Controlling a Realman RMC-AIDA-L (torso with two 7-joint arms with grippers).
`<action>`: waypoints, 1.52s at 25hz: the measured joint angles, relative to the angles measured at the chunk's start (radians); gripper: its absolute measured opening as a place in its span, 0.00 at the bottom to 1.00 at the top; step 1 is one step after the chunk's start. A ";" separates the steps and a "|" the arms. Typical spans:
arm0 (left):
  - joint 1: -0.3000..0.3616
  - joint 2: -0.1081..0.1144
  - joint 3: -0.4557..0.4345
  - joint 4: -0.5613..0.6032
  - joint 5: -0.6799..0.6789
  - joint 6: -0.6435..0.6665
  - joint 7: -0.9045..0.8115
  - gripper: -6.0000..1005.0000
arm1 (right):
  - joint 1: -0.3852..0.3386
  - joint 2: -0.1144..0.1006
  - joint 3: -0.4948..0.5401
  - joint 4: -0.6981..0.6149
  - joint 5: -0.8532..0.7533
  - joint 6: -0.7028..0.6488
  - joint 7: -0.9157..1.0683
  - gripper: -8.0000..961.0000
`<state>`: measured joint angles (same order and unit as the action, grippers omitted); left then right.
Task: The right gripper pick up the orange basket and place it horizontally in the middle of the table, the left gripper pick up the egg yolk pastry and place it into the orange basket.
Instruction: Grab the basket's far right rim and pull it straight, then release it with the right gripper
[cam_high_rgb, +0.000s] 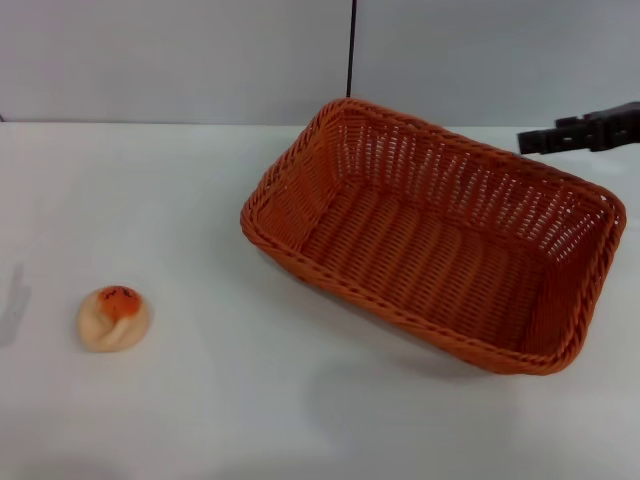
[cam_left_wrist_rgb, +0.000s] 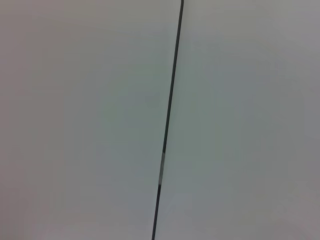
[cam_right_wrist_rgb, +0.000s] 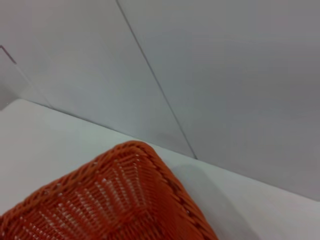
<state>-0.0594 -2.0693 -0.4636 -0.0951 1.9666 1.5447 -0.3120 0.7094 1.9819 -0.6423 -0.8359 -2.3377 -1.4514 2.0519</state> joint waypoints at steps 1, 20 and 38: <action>0.001 0.000 0.000 0.000 0.000 0.001 -0.001 0.80 | 0.000 0.000 0.000 0.000 0.000 0.000 0.000 0.85; 0.001 0.001 0.002 0.000 -0.001 0.012 0.000 0.79 | 0.050 0.003 -0.102 0.147 -0.030 0.099 -0.022 0.85; 0.017 0.001 0.002 0.000 0.000 0.018 -0.003 0.79 | 0.010 0.032 -0.191 -0.010 -0.035 0.064 -0.101 0.23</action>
<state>-0.0421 -2.0682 -0.4616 -0.0952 1.9667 1.5628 -0.3148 0.7190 2.0143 -0.8333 -0.8458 -2.3730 -1.3877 1.9505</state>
